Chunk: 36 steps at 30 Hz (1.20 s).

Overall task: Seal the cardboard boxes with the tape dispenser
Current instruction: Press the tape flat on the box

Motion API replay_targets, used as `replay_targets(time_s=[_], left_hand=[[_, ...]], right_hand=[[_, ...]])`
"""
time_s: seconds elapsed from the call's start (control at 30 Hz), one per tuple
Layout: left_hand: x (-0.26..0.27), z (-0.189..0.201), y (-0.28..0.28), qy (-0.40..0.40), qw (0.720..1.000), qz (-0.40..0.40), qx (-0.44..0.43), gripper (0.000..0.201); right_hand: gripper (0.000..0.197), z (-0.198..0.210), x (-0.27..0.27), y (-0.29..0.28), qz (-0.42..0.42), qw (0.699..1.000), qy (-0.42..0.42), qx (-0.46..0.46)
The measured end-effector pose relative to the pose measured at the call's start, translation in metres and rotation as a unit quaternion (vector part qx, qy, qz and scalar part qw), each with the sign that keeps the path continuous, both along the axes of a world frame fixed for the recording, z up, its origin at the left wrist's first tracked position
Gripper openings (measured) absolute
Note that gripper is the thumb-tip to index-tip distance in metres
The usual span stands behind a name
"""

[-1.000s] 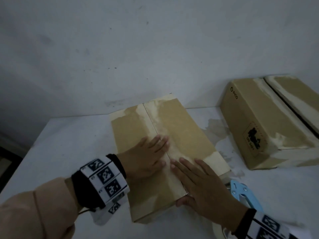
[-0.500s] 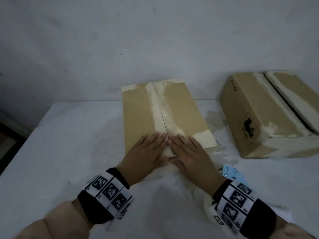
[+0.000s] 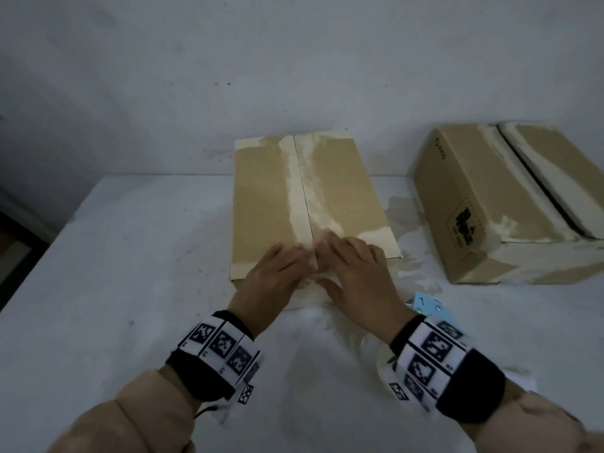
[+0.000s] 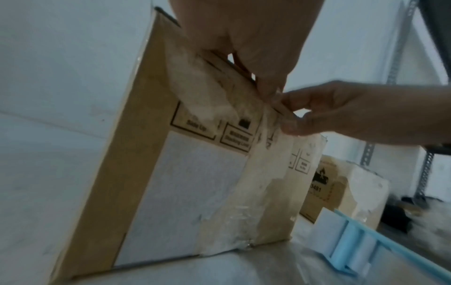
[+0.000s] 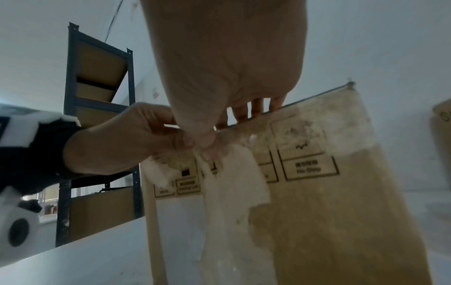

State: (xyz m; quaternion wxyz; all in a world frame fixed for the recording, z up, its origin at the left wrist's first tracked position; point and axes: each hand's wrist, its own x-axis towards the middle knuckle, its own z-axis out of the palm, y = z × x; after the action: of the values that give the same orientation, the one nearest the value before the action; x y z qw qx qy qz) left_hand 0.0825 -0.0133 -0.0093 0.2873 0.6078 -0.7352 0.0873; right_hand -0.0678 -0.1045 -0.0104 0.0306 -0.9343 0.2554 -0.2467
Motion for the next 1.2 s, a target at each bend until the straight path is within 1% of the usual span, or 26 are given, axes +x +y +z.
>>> replay_targets(time_s=[0.03, 0.1, 0.13, 0.17, 0.2, 0.27, 0.33, 0.4, 0.47, 0.53, 0.57, 0.6, 0.67, 0.73, 0.83, 0.9, 0.97, 1.07, 1.13, 1.17, 1.2], left_hand=[[0.000, -0.001, 0.000, 0.050, 0.999, 0.011, -0.005, 0.018], [0.000, -0.001, 0.001, 0.143, 0.988, 0.052, 0.015, 0.020], [0.001, -0.002, 0.002, 0.165, 0.984, 0.067, 0.025, 0.025], [0.002, -0.003, 0.002, 0.165, 0.983, 0.070, 0.029, 0.029], [0.003, -0.005, 0.003, 0.154, 0.985, 0.065, 0.030, 0.032], [0.003, -0.003, 0.002, 0.120, 0.991, 0.054, 0.040, 0.041], [0.002, 0.001, 0.001, 0.065, 0.995, 0.049, 0.057, 0.053], [0.001, 0.002, -0.001, 0.015, 0.996, 0.050, 0.065, 0.053], [0.000, 0.001, -0.004, 0.004, 0.996, 0.065, 0.058, 0.052], [-0.003, 0.002, -0.007, -0.002, 0.996, 0.086, 0.039, 0.058], [-0.004, 0.001, -0.008, -0.008, 0.996, 0.089, 0.031, 0.062], [-0.003, -0.001, -0.010, -0.013, 0.996, 0.081, 0.019, 0.063], [-0.001, -0.005, -0.014, -0.022, 0.998, 0.053, -0.001, 0.052], [0.001, -0.010, -0.014, -0.034, 0.999, 0.035, -0.016, 0.040], [0.003, -0.012, -0.013, -0.068, 0.997, 0.039, -0.024, 0.027], [0.004, -0.012, -0.016, -0.086, 0.995, 0.037, -0.022, 0.029], [0.005, -0.011, -0.018, -0.086, 0.995, 0.031, -0.024, 0.029], [0.005, -0.011, -0.020, -0.046, 0.997, 0.034, -0.048, 0.034], [0.001, -0.011, -0.019, -0.016, 0.996, 0.041, -0.078, 0.047], [0.000, -0.009, -0.019, -0.011, 0.995, 0.041, -0.094, 0.049], [-0.001, -0.009, -0.019, -0.020, 0.993, 0.043, -0.112, 0.047]], right_hand=[[0.043, -0.002, 0.003, 0.000, -0.005, 1.000, 0.002, -0.010], [0.040, -0.009, 0.004, 0.000, -0.005, 0.999, -0.010, -0.031], [0.040, -0.013, 0.002, -0.001, -0.001, 0.999, -0.015, -0.043], [0.041, -0.016, 0.000, -0.003, 0.006, 0.998, -0.022, -0.052], [0.041, -0.018, -0.002, -0.003, 0.017, 0.998, -0.031, -0.052], [0.036, -0.019, -0.004, -0.004, 0.042, 0.997, -0.057, -0.035], [0.033, -0.014, -0.006, -0.005, 0.060, 0.995, -0.081, 0.007], [0.033, -0.006, -0.007, -0.009, 0.058, 0.992, -0.090, 0.060], [0.040, 0.000, -0.005, -0.012, 0.047, 0.993, -0.066, 0.081], [0.040, 0.001, -0.004, -0.010, 0.037, 0.999, -0.023, 0.022], [0.040, 0.000, -0.004, -0.009, 0.036, 0.999, -0.012, -0.008], [0.044, -0.003, -0.004, -0.008, 0.036, 0.999, -0.012, -0.026], [0.053, -0.010, -0.005, -0.009, 0.047, 0.998, -0.023, -0.047], [0.053, -0.018, -0.007, -0.012, 0.066, 0.995, -0.047, -0.050], [0.047, -0.021, -0.008, -0.015, 0.085, 0.994, -0.062, -0.029], [0.035, -0.015, -0.010, -0.014, 0.092, 0.992, -0.087, 0.016], [0.022, -0.008, -0.017, -0.013, 0.095, 0.984, -0.130, 0.071], [0.026, -0.009, -0.041, -0.010, 0.066, 0.975, -0.178, 0.117], [0.032, -0.016, -0.065, -0.009, 0.042, 0.976, -0.172, 0.129], [0.034, -0.021, -0.078, -0.010, 0.030, 0.978, -0.157, 0.137], [0.035, -0.027, -0.091, -0.011, 0.011, 0.979, -0.139, 0.148]])
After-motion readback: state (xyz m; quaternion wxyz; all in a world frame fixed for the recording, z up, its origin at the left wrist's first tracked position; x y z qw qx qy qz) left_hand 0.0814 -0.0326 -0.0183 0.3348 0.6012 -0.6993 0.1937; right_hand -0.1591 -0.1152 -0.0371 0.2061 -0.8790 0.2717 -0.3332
